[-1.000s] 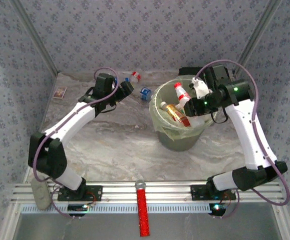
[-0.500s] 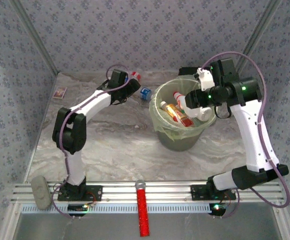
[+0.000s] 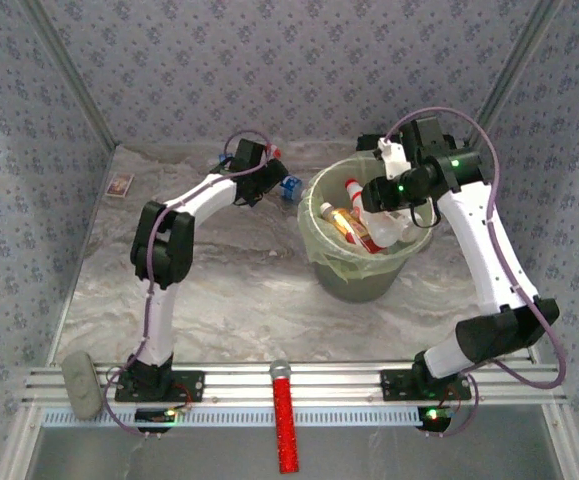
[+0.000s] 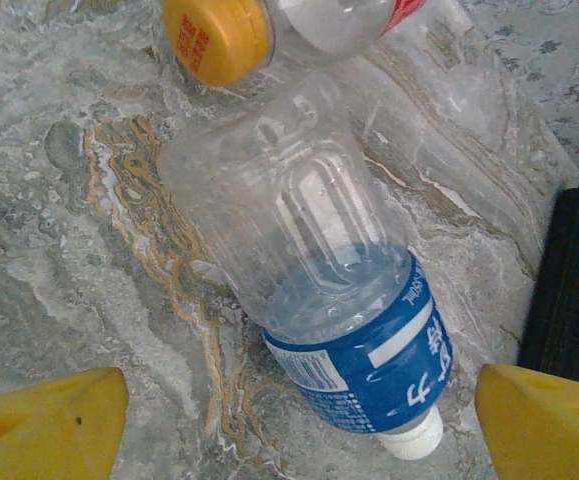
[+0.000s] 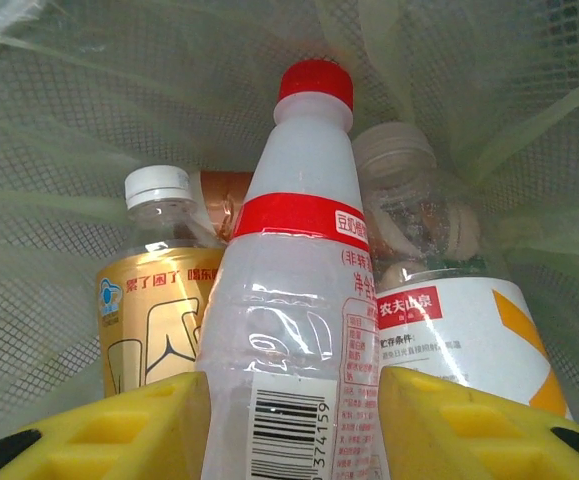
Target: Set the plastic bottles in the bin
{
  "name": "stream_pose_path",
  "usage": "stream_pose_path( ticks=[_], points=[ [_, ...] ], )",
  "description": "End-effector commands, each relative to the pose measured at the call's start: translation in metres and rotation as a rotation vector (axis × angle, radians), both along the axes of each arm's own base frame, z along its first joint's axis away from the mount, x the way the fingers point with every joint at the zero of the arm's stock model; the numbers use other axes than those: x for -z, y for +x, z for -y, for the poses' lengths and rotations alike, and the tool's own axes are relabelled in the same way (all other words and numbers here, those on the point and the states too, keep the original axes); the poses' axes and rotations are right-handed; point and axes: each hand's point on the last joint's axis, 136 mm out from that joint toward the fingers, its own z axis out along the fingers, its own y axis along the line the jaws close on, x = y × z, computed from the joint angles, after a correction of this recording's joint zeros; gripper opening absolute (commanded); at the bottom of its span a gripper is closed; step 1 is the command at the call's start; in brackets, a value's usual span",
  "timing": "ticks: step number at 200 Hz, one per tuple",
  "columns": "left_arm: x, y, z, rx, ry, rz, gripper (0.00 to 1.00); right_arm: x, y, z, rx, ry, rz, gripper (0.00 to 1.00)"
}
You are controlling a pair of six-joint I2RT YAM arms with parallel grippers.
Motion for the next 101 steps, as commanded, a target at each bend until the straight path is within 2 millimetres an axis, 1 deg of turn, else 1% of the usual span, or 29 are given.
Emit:
stream_pose_path(
  ticks=[1,13,37,73,86,101],
  points=[
    [-0.002,0.006,0.013,-0.010,-0.050,-0.001,0.90,-0.042,-0.002,0.001,0.031,0.069,0.146,0.50],
    [0.002,0.009,0.015,-0.030,-0.065,-0.009,0.90,-0.055,-0.004,0.003,0.036,0.082,0.190,0.50],
    [0.013,0.016,0.012,-0.101,-0.079,-0.021,0.90,-0.064,-0.008,0.005,0.047,0.089,0.225,0.52],
    [0.028,0.022,0.011,-0.165,-0.082,-0.034,0.96,-0.060,-0.013,0.012,0.069,0.076,0.226,0.57],
    [0.031,0.024,0.011,-0.176,-0.079,-0.028,0.96,-0.060,-0.013,0.013,0.070,0.076,0.225,0.58],
    [0.033,0.026,0.011,-0.182,-0.077,-0.024,0.91,-0.057,-0.013,0.012,0.071,0.075,0.219,0.59]
  ],
)
